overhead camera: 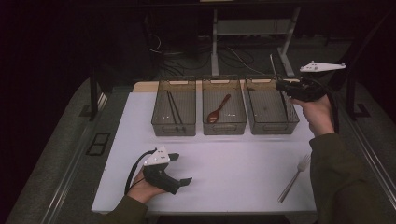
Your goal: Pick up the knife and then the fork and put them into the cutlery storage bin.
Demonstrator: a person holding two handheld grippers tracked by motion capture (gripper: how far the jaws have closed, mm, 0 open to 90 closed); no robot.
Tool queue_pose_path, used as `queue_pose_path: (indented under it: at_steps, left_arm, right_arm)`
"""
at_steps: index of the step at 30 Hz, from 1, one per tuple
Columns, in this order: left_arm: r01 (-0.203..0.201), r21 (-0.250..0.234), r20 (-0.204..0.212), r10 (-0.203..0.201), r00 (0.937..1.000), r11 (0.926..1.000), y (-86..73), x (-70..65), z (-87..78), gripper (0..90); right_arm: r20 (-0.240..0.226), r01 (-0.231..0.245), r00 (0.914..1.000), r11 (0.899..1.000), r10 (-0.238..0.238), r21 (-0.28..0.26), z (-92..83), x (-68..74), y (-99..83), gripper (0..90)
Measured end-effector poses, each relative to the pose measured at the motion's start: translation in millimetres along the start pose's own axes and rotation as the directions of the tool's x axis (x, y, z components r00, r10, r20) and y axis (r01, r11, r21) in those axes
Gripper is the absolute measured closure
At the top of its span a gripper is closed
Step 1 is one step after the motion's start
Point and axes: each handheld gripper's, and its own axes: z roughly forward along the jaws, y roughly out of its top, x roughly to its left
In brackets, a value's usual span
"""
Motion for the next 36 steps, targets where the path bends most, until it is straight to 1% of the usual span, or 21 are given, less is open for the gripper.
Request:
queue_pose_path:
  at_steps: [3,6,7,9,10,12,13,15,17,18,21,23,29,33,36]
  left_arm:
    - [-0.001,-0.003,0.002,0.001,1.0000,1.0000,0.2,-0.4,-0.1,0.0]
    - [-0.009,-0.004,0.005,0.009,0.9999,1.0000,0.8,-0.1,-1.0,0.0]
    - [-0.011,-0.004,0.004,0.011,0.9999,0.9999,0.9,-0.1,-1.1,0.0]
    - [-0.003,-0.010,0.005,0.003,1.0000,0.9999,0.8,-1.3,-1.5,0.0]
    - [-0.004,-0.009,0.006,0.004,1.0000,1.0000,0.9,-1.4,-2.1,0.0]
    - [-0.006,-0.013,0.008,0.006,1.0000,0.9999,1.0,-1.1,-2.6,0.0]
    - [-0.005,-0.013,0.009,0.005,1.0000,0.9999,1.1,-0.9,-2.6,0.0]
    - [-0.003,-0.013,0.010,0.003,0.9999,0.9999,1.0,-0.6,-2.5,0.0]
    - [-0.002,-0.012,0.011,0.003,0.9999,0.9999,1.0,-0.6,-2.3,0.0]
    - [-0.002,-0.011,0.011,0.002,0.9999,0.9999,1.0,-0.6,-2.2,0.0]
    - [-0.003,-0.014,0.010,0.003,0.9999,0.9999,1.1,-1.4,-2.4,0.0]
    - [-0.005,-0.012,0.010,0.005,0.9999,0.9999,1.2,-1.9,-2.8,0.0]
    - [-0.002,-0.015,0.010,0.002,0.9999,0.9999,1.2,-2.5,-2.7,0.0]
    - [-0.002,-0.015,0.009,0.002,1.0000,0.9999,0.8,-1.6,-3.1,0.0]
    - [0.000,-0.016,0.008,0.000,1.0000,0.9999,0.9,-1.8,-3.4,0.0]
  right_arm:
    - [0.033,-0.001,0.9994,1.000,0.001,-0.016,7.6,-5.5,5.1,80.3]
    - [0.053,-0.012,0.9985,0.999,0.014,-0.033,14.6,-9.9,8.4,80.3]
    - [0.063,-0.007,0.9980,0.999,0.010,-0.037,17.3,-11.1,8.7,80.4]
    - [0.076,-0.013,0.9970,0.999,0.016,-0.038,22.9,-14.0,7.8,80.3]
    - [0.081,-0.016,0.9965,0.999,0.019,-0.030,25.8,-15.8,6.7,80.3]
    - [0.106,-0.004,0.9944,1.000,0.005,-0.006,31.8,-18.8,4.4,80.3]
    - [0.108,-0.004,0.9942,1.000,0.002,0.010,34.1,-21.3,2.9,80.3]
    - [0.126,-0.003,0.9920,1.000,-0.001,0.029,38.0,-25.2,-0.7,80.3]
    - [0.124,-0.014,0.9922,0.999,0.008,0.045,41.1,-28.6,-5.3,80.3]
    - [0.132,-0.014,0.9912,0.998,0.007,0.053,42.7,-29.4,-7.5,80.3]
    - [0.130,-0.014,0.9915,0.997,0.004,0.071,47.4,-30.6,-15.6,80.3]
    - [0.129,-0.022,0.9916,0.996,0.011,0.087,50.6,-31.2,-22.0,80.3]
    - [0.137,-0.024,0.9905,0.989,0.004,0.147,58.7,-31.3,-36.9,80.3]
    - [0.133,-0.035,0.9911,0.980,0.009,0.195,62.3,-33.8,-43.5,80.3]
    - [0.133,-0.029,0.9911,0.972,-0.003,0.234,65.7,-34.6,-48.2,80.2]
